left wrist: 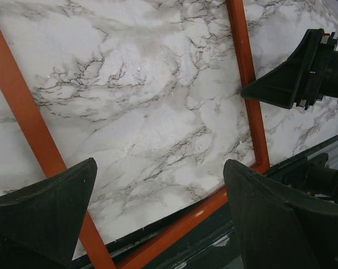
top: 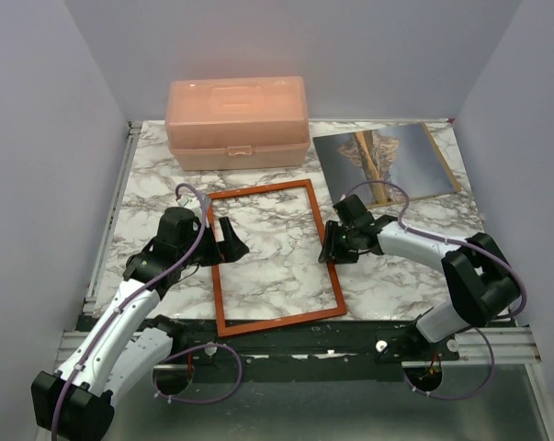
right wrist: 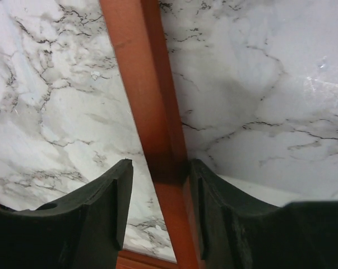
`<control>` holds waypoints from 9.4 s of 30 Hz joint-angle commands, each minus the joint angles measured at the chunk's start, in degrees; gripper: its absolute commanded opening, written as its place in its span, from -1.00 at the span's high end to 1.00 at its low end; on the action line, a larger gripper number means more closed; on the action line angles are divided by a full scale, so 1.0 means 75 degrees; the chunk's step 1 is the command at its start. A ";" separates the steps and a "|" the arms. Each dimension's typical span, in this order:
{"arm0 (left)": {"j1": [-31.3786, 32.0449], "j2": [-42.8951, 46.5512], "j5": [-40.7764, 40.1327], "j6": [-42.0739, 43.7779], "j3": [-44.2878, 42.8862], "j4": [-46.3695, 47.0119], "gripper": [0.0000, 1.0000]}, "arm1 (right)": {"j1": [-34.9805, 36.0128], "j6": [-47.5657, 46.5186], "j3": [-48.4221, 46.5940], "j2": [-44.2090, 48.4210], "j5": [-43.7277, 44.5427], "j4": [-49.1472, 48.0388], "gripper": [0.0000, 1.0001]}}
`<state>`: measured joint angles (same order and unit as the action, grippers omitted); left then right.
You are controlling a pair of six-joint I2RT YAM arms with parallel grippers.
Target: Put the photo into the frame
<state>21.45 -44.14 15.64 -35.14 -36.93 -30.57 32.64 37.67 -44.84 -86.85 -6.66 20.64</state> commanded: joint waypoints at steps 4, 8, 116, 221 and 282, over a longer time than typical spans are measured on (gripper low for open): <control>0.0025 -0.0139 -0.0235 -0.0038 -0.0115 -0.0196 -0.97 | 0.0570 0.0659 -0.0190 -0.0724 0.1094 0.0369 0.30; 0.0024 -0.0073 -0.0374 -0.0006 -0.0173 -0.0378 -0.97 | 0.0759 0.0704 -0.0256 -0.0456 0.1417 0.0577 0.07; -0.1343 0.0585 0.1516 -0.2577 -0.0092 0.1278 -0.89 | 0.5129 0.1572 -0.3617 0.0352 0.0617 0.0032 0.99; -0.1583 0.2270 -0.0219 -0.1964 -0.0995 -0.0349 -0.97 | 0.5518 0.0913 -0.6178 0.0388 0.3570 0.1290 0.99; -0.1305 0.0896 0.0687 -0.1430 -0.0045 0.0355 -0.97 | 0.2239 0.2436 -0.3737 0.1838 -0.1865 -0.2258 0.99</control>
<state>11.25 -37.41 20.21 -46.52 -38.26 -28.97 49.54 54.68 -70.13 -75.90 -17.89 9.45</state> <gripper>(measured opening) 0.985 0.360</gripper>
